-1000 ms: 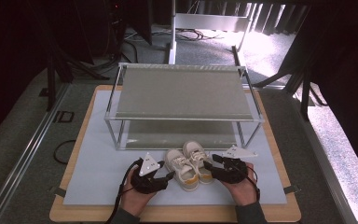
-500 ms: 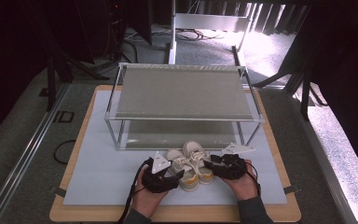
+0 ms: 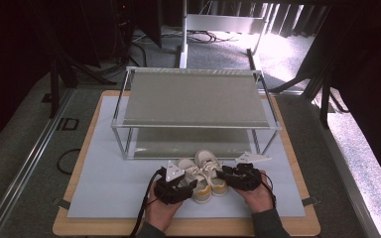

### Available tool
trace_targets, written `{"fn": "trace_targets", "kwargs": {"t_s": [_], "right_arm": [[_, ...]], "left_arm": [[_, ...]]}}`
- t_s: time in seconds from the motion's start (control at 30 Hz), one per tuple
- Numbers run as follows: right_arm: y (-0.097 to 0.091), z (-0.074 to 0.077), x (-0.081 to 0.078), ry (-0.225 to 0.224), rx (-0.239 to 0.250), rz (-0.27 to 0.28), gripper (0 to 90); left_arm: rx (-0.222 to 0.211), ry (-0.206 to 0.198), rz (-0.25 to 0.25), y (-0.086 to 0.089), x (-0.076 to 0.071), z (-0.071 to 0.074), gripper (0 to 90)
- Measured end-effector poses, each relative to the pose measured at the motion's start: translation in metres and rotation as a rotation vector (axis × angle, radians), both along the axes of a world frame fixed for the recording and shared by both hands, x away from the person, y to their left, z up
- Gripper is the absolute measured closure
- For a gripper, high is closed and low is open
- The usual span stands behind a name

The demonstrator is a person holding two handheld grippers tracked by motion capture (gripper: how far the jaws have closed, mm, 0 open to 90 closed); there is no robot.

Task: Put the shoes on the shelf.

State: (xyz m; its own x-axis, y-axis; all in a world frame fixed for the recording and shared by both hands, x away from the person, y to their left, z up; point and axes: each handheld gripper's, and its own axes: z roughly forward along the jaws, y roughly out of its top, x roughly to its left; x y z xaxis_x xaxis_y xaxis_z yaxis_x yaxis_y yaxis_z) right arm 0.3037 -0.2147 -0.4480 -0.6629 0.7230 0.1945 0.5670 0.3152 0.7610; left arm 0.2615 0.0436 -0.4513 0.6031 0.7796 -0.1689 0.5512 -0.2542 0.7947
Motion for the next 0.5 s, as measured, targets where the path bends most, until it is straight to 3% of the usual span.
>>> {"fn": "trace_targets", "kwargs": {"t_s": [0.17,0.3,0.5], "right_arm": [[0.001,0.001,-0.008,0.031,0.029,-0.012,66.6],[0.002,0.000,-0.019,0.038,0.048,-0.052,66.6],[0.004,-0.003,-0.026,0.049,0.055,-0.097,66.6]], "left_arm": [[-0.028,-0.007,-0.070,0.011,0.008,0.002,53.4],[0.018,-0.038,-0.153,0.012,0.011,0.005,58.0],[0.013,-0.039,-0.184,0.016,0.014,0.003,58.1]]}}
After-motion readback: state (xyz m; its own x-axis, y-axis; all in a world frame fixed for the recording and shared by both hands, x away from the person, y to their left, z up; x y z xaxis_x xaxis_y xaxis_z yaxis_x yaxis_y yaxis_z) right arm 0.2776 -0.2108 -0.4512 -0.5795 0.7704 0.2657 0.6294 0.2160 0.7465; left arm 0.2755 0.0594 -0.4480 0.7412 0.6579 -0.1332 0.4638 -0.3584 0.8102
